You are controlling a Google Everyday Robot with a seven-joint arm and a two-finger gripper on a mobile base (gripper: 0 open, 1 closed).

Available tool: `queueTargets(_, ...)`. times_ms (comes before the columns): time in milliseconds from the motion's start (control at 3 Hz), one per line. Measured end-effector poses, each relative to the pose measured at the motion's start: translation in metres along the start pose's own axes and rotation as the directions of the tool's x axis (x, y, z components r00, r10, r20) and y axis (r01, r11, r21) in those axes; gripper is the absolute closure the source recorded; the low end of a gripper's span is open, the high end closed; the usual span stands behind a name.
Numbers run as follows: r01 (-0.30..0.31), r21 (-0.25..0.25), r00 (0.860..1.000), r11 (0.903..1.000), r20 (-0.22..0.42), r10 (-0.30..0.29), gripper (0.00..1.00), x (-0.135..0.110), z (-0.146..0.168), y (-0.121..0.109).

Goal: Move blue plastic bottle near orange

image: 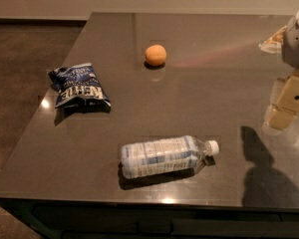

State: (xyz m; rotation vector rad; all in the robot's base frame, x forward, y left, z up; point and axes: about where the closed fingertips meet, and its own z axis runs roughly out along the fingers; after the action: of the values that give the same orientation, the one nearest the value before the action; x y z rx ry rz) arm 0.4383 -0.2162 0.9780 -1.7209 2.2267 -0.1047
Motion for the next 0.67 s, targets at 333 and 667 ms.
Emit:
queueTargets(333, 0.0, 0.0, 1.0, 1.0, 0.0, 0.0, 0.0, 0.0, 0.0, 0.0)
queueTargets(667, 0.036, -0.026, 0.998, 0.999, 0.05, -0.035, 0.0, -0.018, 0.01, 0.008)
